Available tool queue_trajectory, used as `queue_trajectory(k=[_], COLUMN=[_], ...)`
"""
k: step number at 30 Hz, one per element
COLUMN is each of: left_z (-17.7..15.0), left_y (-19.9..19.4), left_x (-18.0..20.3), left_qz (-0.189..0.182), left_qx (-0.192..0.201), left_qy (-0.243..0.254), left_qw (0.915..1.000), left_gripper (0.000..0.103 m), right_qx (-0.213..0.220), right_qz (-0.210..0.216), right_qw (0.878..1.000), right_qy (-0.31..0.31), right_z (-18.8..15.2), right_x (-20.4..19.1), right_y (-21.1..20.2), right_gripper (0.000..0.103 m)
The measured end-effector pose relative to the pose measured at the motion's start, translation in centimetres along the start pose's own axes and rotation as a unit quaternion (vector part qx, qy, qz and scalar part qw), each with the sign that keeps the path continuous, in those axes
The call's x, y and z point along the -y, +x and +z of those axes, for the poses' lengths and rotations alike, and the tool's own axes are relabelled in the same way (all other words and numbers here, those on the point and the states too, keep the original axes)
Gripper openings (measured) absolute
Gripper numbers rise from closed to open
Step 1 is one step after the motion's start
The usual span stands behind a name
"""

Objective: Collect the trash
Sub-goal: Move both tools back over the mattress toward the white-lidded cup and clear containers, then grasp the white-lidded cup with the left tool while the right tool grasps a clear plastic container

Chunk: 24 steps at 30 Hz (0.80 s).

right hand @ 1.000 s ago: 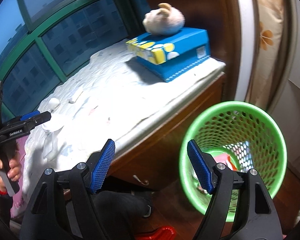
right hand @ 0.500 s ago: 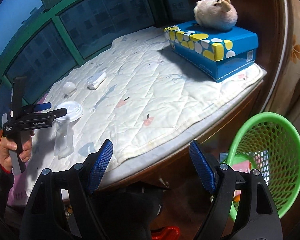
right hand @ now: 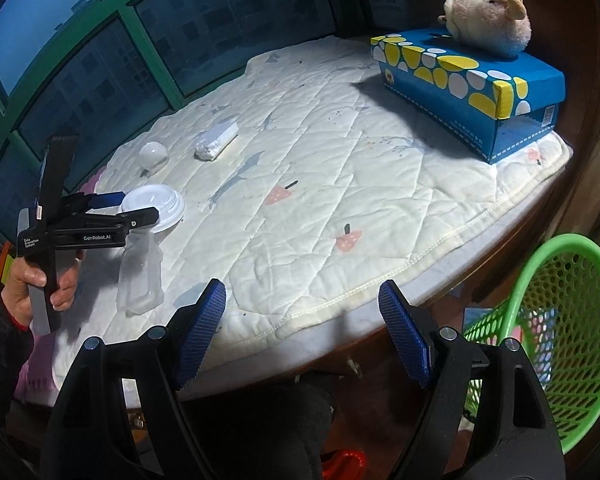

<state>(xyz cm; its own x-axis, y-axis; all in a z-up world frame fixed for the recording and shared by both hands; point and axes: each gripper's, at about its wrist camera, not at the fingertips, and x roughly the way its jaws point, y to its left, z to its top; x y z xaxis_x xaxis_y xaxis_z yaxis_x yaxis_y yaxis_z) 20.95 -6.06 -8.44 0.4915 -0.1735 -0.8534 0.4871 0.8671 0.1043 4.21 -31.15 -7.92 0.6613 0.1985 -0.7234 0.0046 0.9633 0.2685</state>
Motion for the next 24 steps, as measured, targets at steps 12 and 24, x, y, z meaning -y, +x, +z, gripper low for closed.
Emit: queue_trajectory(k=[12,24], left_z=[-0.3,-0.6], left_y=[-0.2,-5.5], left_x=[0.0,-3.8], left_qz=[0.001,-0.010], left_qx=[0.012,0.066], left_qy=[0.014,-0.069], left_qw=[0.9998,0.9954], left_gripper=[0.082,0.082], right_qx=[-0.011,-0.030], right_qz=[0.015,0.050], right_qw=[1.000,0.996], right_qy=[-0.018,-0.061], right_z=[0.1,-0.2], right_x=[-2.2,-6.6], right_y=[1.1,3.1], right_gripper=[0.079,0.079])
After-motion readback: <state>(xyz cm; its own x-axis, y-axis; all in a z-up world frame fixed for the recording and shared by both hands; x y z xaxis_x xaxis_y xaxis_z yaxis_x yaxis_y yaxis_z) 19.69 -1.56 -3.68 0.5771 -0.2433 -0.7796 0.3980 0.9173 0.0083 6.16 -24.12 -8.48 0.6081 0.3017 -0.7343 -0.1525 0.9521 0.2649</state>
